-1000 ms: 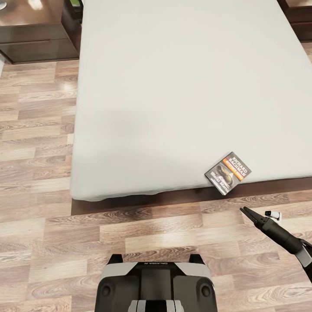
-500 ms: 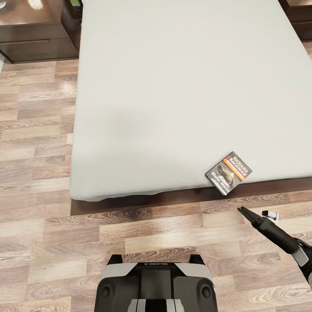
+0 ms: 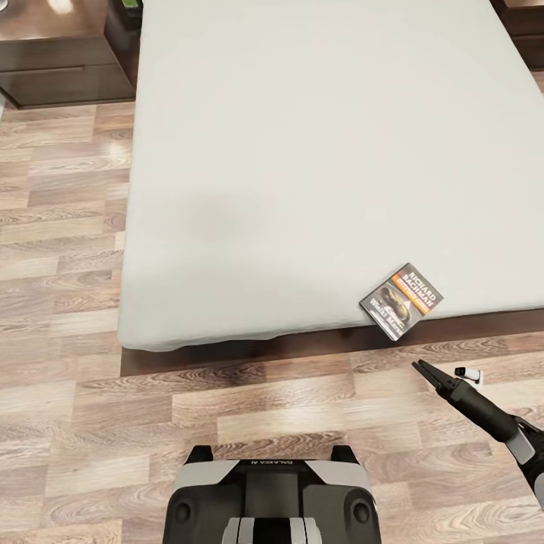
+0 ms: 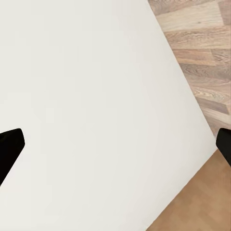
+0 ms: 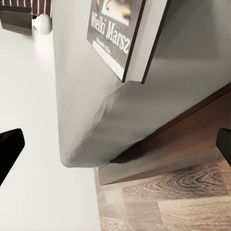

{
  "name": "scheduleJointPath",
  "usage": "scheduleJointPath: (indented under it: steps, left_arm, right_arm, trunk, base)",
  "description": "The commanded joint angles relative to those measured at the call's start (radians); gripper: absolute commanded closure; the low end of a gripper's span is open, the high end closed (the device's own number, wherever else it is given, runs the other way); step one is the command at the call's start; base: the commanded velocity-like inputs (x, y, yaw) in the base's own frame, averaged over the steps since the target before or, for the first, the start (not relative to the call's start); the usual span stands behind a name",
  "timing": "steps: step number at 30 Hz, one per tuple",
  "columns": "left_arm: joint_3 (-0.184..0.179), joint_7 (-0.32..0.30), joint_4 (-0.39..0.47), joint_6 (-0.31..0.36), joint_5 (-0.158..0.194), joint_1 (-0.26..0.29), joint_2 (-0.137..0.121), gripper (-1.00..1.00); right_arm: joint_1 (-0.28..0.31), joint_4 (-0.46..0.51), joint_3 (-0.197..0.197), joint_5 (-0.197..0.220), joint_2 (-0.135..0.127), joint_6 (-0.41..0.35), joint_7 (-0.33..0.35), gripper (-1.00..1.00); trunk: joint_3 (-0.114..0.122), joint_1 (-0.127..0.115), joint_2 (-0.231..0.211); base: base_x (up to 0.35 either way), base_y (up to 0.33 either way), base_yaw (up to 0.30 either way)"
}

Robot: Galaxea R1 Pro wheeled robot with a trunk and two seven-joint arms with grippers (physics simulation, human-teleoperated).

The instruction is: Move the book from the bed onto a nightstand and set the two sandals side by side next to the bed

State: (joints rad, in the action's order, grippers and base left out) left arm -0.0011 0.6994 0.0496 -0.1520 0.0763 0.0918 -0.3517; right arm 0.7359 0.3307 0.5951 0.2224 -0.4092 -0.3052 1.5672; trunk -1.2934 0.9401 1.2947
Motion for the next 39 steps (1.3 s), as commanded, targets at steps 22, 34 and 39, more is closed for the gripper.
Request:
scheduleJointPath:
  steps: [22,34,39]
  left_arm:
    - [0.000,-0.004,-0.002,-0.013,0.009,-0.001,0.000,-1.00]
    - [0.000,-0.004,-0.002,-0.012,0.010,-0.001,0.000,-1.00]
    - [0.000,-0.004,-0.002,-0.012,0.010,-0.001,0.000,-1.00]
  right_arm:
    - [0.016,-0.001,0.006,0.004,0.013,-0.018,0.004,-1.00]
    - [0.029,-0.001,0.007,0.005,0.014,-0.019,0.004,-1.00]
    - [0.033,0.000,0.010,0.005,0.013,-0.019,0.004,-1.00]
  trunk:
    - [-0.013,0.015,0.028]
    - [-0.029,0.035,0.063]
    - [-0.029,0.035,0.063]
  base:
    - [0.000,0.000,0.000]
    - [0.000,0.000,0.000]
    - [0.000,0.000,0.000]
